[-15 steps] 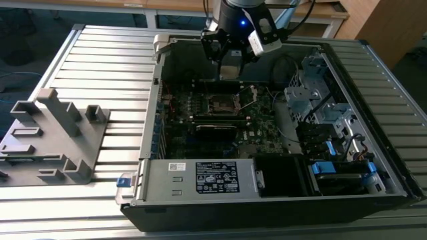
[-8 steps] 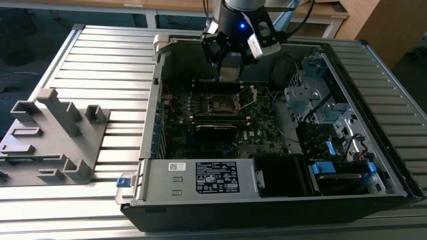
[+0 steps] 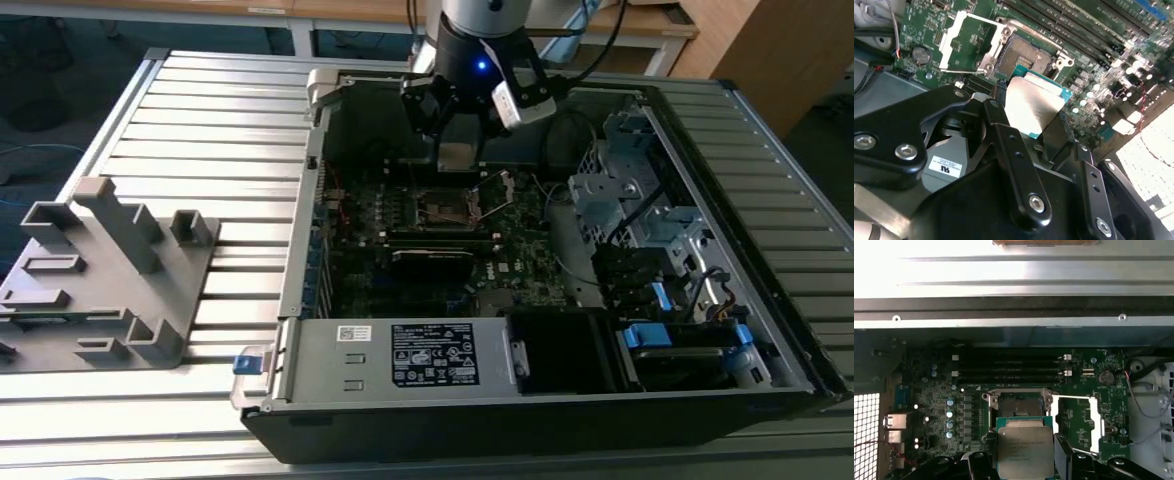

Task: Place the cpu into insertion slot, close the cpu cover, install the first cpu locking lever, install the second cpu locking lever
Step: 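Place the cpu into insertion slot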

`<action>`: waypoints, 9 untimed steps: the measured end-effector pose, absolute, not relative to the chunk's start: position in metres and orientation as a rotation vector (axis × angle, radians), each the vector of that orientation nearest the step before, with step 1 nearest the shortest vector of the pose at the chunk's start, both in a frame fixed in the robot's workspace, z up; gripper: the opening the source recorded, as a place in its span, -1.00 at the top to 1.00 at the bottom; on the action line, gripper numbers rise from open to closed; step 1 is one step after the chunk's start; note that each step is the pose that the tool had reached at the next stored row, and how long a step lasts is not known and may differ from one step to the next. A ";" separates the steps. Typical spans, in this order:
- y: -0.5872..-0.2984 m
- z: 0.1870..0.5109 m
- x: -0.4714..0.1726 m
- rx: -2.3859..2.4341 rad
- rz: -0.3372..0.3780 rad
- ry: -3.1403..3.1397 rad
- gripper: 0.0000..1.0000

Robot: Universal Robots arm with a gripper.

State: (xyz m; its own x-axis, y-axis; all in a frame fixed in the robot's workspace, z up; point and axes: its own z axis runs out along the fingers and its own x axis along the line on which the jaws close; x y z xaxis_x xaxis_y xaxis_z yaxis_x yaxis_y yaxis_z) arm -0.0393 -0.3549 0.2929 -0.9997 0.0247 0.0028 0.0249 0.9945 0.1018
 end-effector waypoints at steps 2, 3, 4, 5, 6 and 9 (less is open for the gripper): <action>-0.355 0.292 -0.039 -0.039 -0.179 -3.135 -0.08; -0.355 0.292 -0.039 -0.039 -0.181 -3.135 -0.08; -0.355 0.292 -0.039 -0.039 -0.182 -3.134 -0.08; -0.355 0.292 -0.039 -0.039 -0.183 -3.134 -0.08; -0.355 0.292 -0.039 -0.039 -0.184 -3.134 -0.08; -0.355 0.289 -0.039 -0.039 -0.184 -3.134 -0.08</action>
State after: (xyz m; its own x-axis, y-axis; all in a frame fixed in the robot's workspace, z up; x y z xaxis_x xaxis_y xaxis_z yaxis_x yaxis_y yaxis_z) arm -0.0394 -0.3548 0.2892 -0.9997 0.0247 0.0031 0.0249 0.9928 0.1170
